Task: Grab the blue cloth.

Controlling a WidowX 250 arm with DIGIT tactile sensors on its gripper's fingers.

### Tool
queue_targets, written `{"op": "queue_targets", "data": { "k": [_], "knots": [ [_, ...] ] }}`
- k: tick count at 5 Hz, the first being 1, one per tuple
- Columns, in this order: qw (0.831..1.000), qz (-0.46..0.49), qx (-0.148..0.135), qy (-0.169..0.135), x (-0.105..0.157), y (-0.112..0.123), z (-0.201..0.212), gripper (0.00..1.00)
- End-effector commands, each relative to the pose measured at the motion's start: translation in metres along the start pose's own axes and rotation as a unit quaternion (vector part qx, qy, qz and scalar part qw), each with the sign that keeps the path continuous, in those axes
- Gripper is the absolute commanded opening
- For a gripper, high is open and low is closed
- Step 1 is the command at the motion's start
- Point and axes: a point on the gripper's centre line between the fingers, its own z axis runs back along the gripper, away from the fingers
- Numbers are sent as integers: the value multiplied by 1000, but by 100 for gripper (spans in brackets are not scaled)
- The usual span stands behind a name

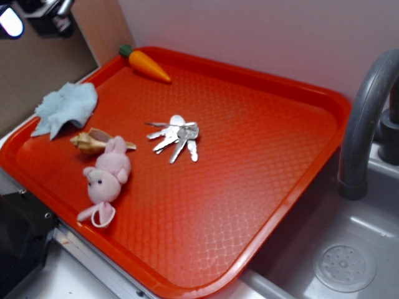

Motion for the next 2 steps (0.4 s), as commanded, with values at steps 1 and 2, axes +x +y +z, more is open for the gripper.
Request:
{"op": "queue_targets", "data": {
  "k": [1, 2],
  "knots": [
    [977, 183, 89, -61, 21, 57, -72, 100],
    [965, 199, 158, -59, 21, 85, -98, 100]
  ]
}}
